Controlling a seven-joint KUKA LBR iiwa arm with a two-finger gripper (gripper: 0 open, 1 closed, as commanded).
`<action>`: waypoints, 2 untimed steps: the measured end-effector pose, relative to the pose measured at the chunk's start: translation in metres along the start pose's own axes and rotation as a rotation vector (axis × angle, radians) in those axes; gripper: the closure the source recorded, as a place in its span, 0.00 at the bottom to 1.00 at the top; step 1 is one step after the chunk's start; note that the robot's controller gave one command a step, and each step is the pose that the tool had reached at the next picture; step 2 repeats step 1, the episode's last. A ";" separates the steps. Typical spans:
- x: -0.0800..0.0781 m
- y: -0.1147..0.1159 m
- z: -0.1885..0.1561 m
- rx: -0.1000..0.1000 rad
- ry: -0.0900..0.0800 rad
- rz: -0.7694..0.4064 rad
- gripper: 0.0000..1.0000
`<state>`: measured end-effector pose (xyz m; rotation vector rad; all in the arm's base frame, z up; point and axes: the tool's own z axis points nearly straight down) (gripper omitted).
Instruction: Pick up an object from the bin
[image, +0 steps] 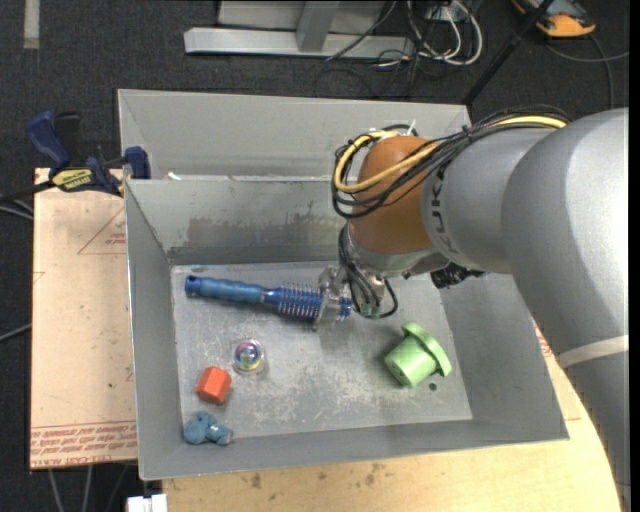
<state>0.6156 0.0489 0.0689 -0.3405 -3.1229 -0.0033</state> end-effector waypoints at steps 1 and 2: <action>-0.002 0.001 -0.074 -0.001 -0.008 -0.003 1.00; -0.002 0.001 -0.074 -0.001 -0.008 -0.003 1.00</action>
Offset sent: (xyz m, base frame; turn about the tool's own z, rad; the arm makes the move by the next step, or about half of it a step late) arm 0.0001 0.0000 0.0700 0.0000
